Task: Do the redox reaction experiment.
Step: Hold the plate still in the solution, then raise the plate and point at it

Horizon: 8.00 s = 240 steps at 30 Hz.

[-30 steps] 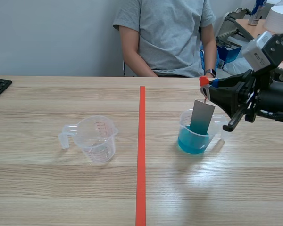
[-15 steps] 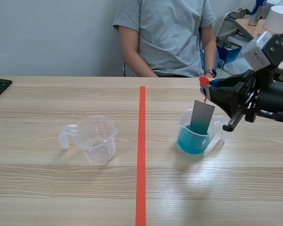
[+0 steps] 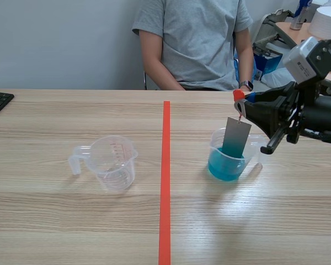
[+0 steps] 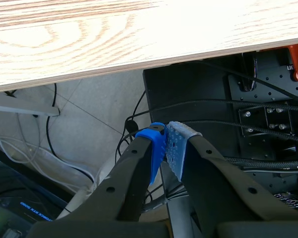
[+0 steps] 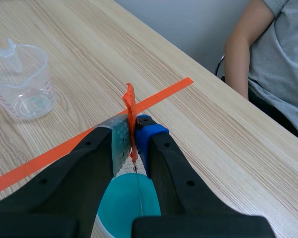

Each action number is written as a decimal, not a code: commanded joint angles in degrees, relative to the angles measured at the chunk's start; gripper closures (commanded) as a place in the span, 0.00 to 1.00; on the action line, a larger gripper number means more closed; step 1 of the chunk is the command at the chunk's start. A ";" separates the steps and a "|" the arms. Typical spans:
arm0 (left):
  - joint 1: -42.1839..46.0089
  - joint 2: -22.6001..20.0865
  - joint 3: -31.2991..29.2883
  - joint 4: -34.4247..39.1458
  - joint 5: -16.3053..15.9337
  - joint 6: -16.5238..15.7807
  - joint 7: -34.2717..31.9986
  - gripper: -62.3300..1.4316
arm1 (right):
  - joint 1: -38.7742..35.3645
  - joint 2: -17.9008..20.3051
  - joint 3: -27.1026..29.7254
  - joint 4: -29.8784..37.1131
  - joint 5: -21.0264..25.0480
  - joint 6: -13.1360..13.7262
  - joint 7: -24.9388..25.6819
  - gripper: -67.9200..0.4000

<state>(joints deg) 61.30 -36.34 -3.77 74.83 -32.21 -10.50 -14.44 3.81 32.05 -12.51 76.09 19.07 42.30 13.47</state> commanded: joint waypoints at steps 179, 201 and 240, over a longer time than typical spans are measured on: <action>-95.95 22.36 61.61 -16.11 8.09 -0.90 7.28 0.90 | 0.76 9.51 15.26 25.14 35.85 0.42 -27.76 0.98; -96.24 25.68 61.64 -17.90 10.84 0.81 5.68 0.90 | 0.76 9.51 15.26 25.14 35.85 0.42 -27.76 0.98; -95.56 25.79 61.64 -17.88 10.86 2.32 7.85 0.90 | 0.76 9.51 15.26 25.14 35.85 0.42 -27.76 0.98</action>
<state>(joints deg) -33.93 -11.27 58.00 56.31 -21.02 -8.14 -5.80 3.79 40.77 1.91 100.77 54.04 42.39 -15.29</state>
